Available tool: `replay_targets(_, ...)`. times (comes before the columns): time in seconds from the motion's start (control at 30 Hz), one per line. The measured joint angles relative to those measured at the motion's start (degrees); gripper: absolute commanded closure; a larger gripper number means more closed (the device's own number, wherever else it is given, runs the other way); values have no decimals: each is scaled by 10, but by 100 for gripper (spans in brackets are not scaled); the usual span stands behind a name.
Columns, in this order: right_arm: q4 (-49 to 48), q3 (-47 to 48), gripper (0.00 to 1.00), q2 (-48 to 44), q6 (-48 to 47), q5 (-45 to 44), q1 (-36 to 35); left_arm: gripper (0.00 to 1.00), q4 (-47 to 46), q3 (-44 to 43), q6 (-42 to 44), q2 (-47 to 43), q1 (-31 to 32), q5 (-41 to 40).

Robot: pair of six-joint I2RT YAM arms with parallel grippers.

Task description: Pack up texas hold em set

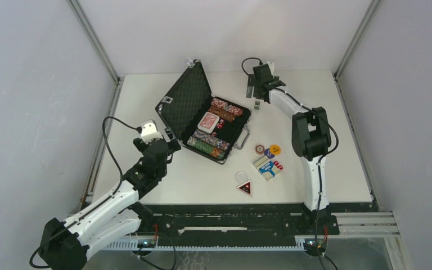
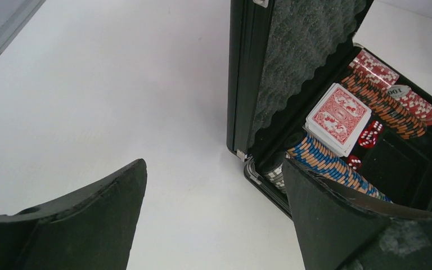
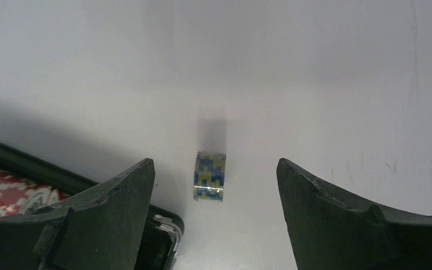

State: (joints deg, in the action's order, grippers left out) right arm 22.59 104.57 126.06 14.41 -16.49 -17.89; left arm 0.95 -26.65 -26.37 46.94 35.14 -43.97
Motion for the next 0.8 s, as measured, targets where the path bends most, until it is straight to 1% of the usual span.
replay_targets(0.13,29,14,13,25,2,-10,0,8,0,0,-1,9,0,2)
replay_targets(0.33,52,31,24,45,5,-14,0,8,0,0,-6,10,0,2)
replay_targets(0.5,58,37,40,56,10,-14,-1,8,0,0,-6,9,0,2)
replay_targets(0.73,67,43,68,65,16,-7,-2,8,0,0,-6,5,0,2)
replay_targets(0.8,69,43,78,65,16,-7,-2,8,0,0,-6,5,0,2)
